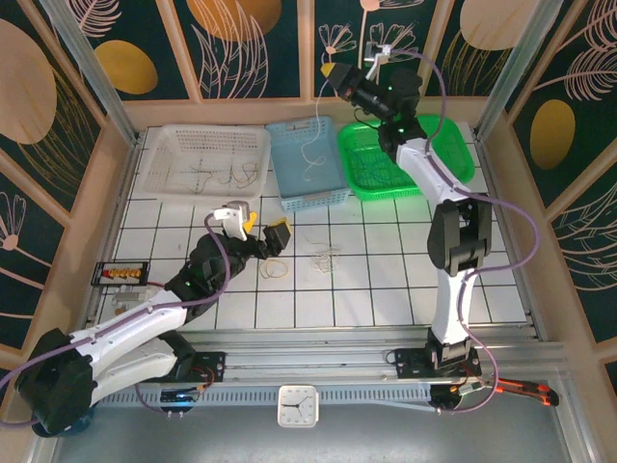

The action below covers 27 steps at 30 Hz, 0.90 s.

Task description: Untangle the cables

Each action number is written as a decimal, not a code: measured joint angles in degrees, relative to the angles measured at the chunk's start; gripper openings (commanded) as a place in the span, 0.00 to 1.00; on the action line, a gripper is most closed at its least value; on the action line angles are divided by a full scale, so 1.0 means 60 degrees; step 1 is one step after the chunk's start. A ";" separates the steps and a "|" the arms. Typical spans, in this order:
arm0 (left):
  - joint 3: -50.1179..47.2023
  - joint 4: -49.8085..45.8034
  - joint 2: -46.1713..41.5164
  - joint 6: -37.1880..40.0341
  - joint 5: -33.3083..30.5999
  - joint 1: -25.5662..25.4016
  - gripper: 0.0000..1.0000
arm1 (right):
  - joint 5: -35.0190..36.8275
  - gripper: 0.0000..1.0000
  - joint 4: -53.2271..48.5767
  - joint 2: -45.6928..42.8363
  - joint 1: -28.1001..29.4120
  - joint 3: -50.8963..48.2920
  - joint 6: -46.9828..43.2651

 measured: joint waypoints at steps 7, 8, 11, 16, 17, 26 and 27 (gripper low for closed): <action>0.0339 -0.0106 -0.0033 -0.0222 -0.0022 0.0324 0.99 | 0.0193 0.16 -0.0841 0.1184 0.0106 -0.0310 -0.0852; 0.0375 -0.0106 0.0015 -0.0251 -0.0011 0.0335 0.99 | 0.0288 0.25 -0.1184 0.1297 0.0171 -0.0299 -0.1140; 0.0463 -0.0098 0.0215 -0.0342 0.0135 0.0397 0.99 | 0.0630 0.44 -0.2342 0.1559 0.0466 -0.0117 -0.2022; 0.0699 -0.0182 0.0572 -0.0510 0.0382 0.0535 0.99 | 0.1242 0.54 -0.3679 0.1614 0.1016 0.0066 -0.3107; 0.0801 -0.0197 0.0645 -0.0546 0.0448 0.0576 0.99 | 0.1322 0.54 -0.3832 0.1596 0.1089 0.0066 -0.3264; 0.1264 -0.0240 0.1016 -0.0871 0.0856 0.0688 0.99 | 0.1778 0.54 -0.4317 -0.0157 0.1129 -0.1472 -0.3829; 0.1290 -0.0284 0.1053 -0.0900 0.0874 0.0710 0.99 | 0.1803 0.54 -0.4280 -0.0521 0.1151 -0.1807 -0.3840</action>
